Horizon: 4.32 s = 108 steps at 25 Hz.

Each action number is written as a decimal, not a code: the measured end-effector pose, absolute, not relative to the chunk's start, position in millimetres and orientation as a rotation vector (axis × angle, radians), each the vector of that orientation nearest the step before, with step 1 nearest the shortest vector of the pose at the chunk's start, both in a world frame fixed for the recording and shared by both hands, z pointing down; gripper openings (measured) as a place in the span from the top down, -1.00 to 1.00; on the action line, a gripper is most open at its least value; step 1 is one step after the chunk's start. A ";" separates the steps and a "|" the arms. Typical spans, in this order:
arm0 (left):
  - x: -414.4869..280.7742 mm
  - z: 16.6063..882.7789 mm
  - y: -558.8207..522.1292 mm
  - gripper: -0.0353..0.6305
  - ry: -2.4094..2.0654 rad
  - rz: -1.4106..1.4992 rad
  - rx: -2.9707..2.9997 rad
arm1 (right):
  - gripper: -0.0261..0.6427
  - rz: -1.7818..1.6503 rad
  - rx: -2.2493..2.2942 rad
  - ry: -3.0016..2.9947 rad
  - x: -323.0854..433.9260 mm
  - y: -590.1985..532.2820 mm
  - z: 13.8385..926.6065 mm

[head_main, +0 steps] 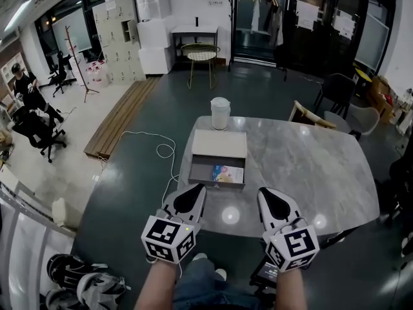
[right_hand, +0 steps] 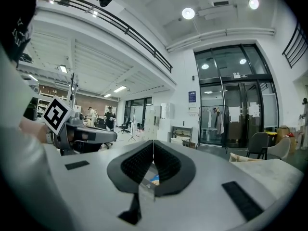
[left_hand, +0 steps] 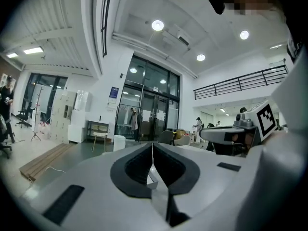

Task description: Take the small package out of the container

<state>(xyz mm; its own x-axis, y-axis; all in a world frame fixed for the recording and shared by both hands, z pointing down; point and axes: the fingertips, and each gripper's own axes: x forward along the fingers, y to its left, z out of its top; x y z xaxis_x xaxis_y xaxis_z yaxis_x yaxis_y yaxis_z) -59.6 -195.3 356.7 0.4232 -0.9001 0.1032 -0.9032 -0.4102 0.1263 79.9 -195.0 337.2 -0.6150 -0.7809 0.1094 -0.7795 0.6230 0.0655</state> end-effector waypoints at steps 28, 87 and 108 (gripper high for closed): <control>-35.9 529.1 -375.3 0.28 -0.900 0.599 2.096 | 0.84 0.337 1.379 -2.451 89.2 -393.1 445.4; 10.1 525.3 -383.9 0.43 -0.833 0.317 2.156 | 0.84 0.830 1.328 -2.074 118.1 -361.5 548.1; -26.7 505.1 -377.3 0.65 -0.800 0.382 1.935 | 0.84 0.684 1.392 -2.178 134.8 -374.1 484.0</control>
<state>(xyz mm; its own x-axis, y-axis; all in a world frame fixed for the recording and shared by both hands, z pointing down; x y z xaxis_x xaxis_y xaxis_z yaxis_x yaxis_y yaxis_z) -26.7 -377.3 505.1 0.7346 -0.3700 0.5687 -0.6749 -0.3131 0.6681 134.8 -374.1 484.0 -0.3793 -0.6873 0.6194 -0.9181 0.3630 -0.1594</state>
